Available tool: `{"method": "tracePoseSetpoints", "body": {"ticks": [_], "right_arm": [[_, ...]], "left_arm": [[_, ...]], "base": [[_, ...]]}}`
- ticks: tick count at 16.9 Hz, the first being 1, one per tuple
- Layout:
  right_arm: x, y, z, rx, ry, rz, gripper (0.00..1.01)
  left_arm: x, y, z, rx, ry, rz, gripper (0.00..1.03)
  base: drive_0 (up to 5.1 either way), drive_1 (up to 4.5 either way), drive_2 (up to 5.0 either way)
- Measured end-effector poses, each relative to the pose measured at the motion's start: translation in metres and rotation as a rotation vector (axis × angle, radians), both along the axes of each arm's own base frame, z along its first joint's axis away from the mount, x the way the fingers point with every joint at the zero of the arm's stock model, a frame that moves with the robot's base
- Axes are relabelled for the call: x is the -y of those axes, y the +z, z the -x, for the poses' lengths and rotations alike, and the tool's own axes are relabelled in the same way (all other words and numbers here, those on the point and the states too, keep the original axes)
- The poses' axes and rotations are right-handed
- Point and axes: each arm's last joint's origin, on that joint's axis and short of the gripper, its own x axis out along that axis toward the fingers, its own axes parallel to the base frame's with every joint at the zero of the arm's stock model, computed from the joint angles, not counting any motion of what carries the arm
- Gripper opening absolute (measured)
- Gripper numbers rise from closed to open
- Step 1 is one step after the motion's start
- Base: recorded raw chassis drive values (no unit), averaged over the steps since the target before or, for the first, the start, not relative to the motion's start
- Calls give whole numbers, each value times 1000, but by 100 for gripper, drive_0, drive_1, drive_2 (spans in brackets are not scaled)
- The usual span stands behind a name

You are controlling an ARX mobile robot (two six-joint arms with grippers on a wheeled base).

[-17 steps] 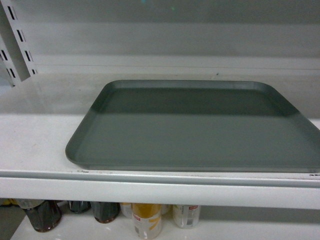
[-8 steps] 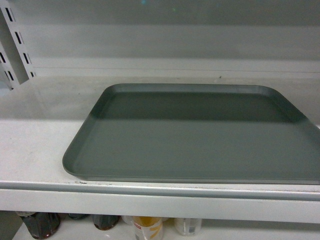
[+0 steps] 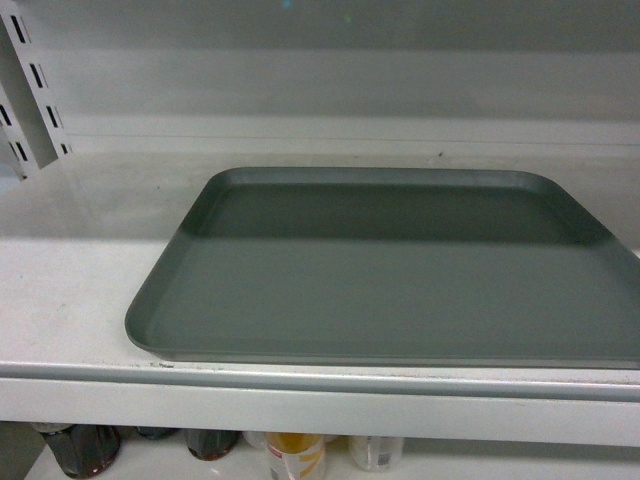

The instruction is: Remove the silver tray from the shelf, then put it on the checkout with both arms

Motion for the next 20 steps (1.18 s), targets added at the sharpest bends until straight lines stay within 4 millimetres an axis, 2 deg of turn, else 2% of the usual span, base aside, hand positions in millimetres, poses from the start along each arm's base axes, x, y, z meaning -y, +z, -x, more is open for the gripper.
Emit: {"method": "tracePoseSetpoints", "body": {"ticks": [2,3,4,7,9,10,13,16,20], "right_arm": [[0,-1,0,-9,-4,-3,98],[0,-3,-1,-122,-57,-50,98],[3,-4,-11,-186,-109,-118,98],[4,10,-34,-137,-51,-137,98],[2,13,-59,-134,-15,-104,98],[-1,18,-91,-128,27,-61,98],[-3,15,-127,-166,48,-29,98],[-7,5,-155,-238,64,3,98],[-16,4,-181,-268,103,17,98]], "left_arm": [[0,-2,0,-60,12,10,98],[1,-1,-1,-228,55,34,98],[1,5,-11,-287,43,52,98],[-2,14,-32,-229,41,70,98],[5,18,-55,-210,-13,65,98],[18,21,-86,-210,-91,58,98],[29,17,-126,-247,-156,58,98],[42,6,-163,-332,-185,26,98],[56,1,-197,-386,-211,25,98]], "base": [[0,0,0],[0,0,0],[0,0,0],[0,0,0],[0,0,0],[0,0,0],[0,0,0],[0,0,0],[0,0,0]]}}
